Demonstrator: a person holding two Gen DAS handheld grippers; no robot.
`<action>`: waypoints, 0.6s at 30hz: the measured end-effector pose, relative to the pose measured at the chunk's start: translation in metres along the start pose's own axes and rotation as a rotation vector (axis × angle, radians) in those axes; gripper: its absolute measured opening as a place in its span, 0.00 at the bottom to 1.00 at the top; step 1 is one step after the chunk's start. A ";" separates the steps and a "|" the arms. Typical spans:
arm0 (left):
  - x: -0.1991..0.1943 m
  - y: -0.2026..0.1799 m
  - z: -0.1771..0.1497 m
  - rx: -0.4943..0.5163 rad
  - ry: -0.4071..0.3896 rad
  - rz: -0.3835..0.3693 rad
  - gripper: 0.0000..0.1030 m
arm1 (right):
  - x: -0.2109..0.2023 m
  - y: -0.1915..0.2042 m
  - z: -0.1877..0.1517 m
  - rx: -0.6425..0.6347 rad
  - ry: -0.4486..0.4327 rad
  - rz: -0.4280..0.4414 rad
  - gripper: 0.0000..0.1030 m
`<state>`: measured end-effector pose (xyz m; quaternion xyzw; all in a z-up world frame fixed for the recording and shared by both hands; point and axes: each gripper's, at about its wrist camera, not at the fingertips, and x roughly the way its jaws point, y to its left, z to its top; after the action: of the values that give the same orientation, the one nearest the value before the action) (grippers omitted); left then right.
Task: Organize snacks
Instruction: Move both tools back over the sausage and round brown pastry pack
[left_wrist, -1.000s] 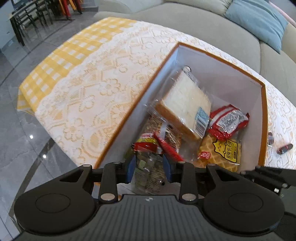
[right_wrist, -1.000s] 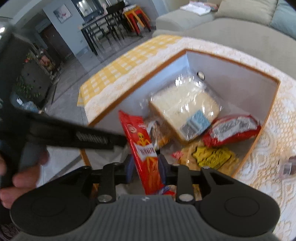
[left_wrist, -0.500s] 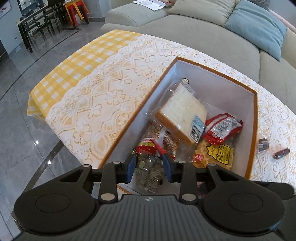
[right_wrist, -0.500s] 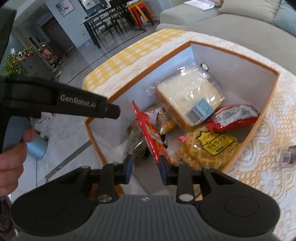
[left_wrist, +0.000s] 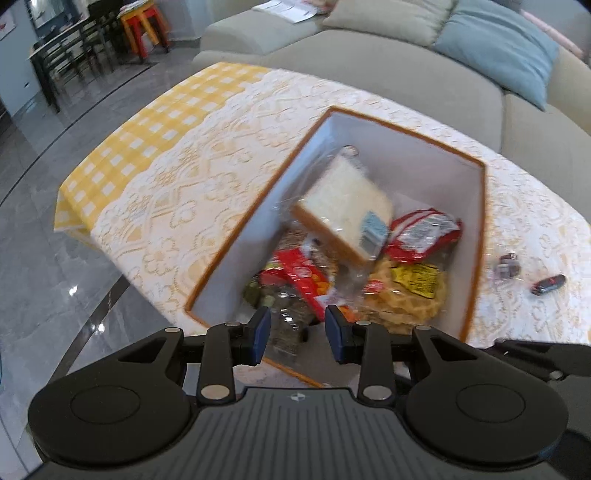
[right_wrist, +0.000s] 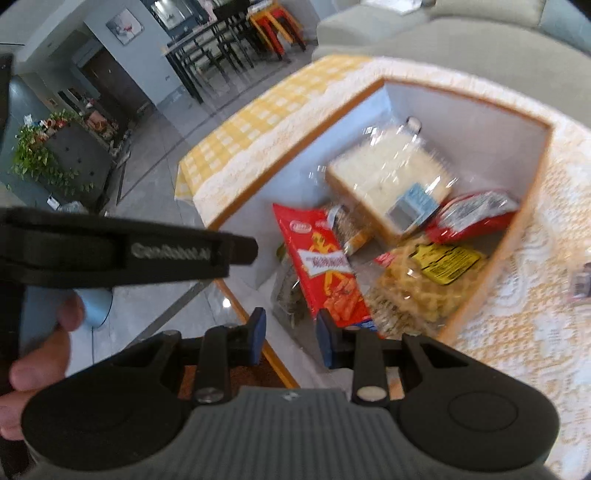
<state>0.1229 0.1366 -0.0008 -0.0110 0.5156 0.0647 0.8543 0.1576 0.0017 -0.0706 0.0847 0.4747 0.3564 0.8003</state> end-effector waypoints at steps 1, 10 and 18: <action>-0.004 -0.005 -0.001 0.013 -0.016 -0.014 0.40 | -0.009 -0.002 -0.002 -0.003 -0.020 -0.012 0.29; -0.022 -0.077 -0.013 0.200 -0.117 -0.131 0.50 | -0.080 -0.043 -0.039 0.043 -0.186 -0.214 0.32; -0.013 -0.139 -0.024 0.318 -0.123 -0.172 0.59 | -0.108 -0.094 -0.075 0.165 -0.247 -0.409 0.46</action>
<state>0.1126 -0.0042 -0.0068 0.0843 0.4633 -0.0903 0.8776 0.1102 -0.1530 -0.0802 0.0950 0.4080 0.1339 0.8981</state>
